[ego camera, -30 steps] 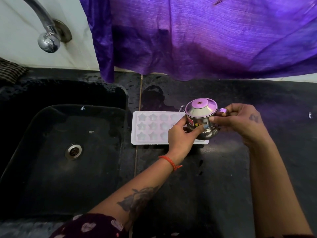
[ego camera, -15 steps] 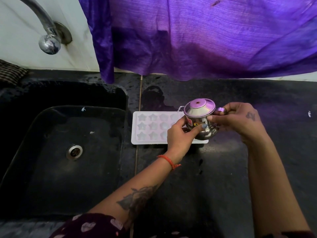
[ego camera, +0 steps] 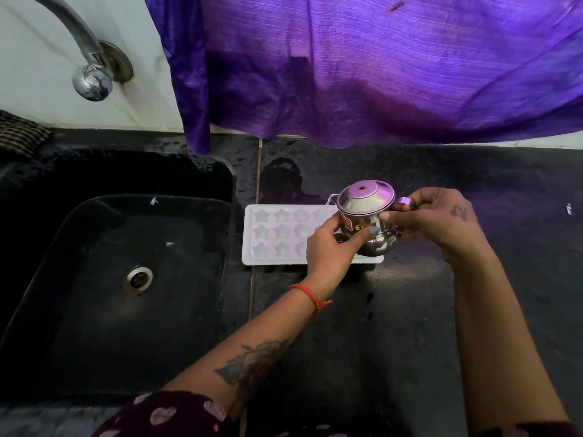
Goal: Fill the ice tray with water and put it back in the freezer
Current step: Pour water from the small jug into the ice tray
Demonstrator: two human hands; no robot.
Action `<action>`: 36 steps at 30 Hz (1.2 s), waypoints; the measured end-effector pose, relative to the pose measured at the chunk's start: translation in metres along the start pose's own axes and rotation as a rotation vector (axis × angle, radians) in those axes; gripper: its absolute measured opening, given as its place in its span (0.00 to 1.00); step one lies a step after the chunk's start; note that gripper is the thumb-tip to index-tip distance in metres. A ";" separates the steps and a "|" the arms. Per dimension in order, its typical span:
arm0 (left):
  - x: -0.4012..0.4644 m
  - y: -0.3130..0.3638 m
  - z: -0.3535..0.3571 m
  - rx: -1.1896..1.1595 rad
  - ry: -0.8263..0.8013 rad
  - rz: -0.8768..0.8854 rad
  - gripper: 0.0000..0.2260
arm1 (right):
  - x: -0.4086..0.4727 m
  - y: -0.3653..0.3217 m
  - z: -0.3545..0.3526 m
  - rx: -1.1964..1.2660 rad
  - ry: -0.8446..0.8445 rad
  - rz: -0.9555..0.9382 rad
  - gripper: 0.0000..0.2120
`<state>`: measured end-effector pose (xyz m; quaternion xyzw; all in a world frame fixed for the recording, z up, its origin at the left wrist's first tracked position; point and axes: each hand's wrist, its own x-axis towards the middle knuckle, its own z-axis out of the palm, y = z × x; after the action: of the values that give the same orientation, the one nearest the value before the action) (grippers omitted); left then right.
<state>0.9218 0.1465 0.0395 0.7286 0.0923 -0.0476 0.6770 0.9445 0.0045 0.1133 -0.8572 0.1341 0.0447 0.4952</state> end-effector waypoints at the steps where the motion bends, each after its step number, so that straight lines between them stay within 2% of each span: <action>1: 0.000 0.000 0.000 0.000 0.002 0.001 0.18 | 0.000 0.000 0.000 0.010 -0.002 0.002 0.13; 13: 0.003 0.003 0.004 -0.002 0.005 0.065 0.21 | -0.005 0.013 -0.005 0.234 -0.040 -0.005 0.15; 20: -0.001 0.005 0.013 0.019 -0.056 0.026 0.21 | -0.008 0.014 -0.015 0.150 0.001 -0.004 0.11; 36: 0.001 0.001 0.020 0.041 -0.101 -0.021 0.20 | -0.006 0.011 -0.019 0.082 0.028 0.072 0.12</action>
<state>0.9237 0.1263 0.0388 0.7379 0.0645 -0.0931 0.6653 0.9348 -0.0161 0.1147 -0.8314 0.1734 0.0450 0.5259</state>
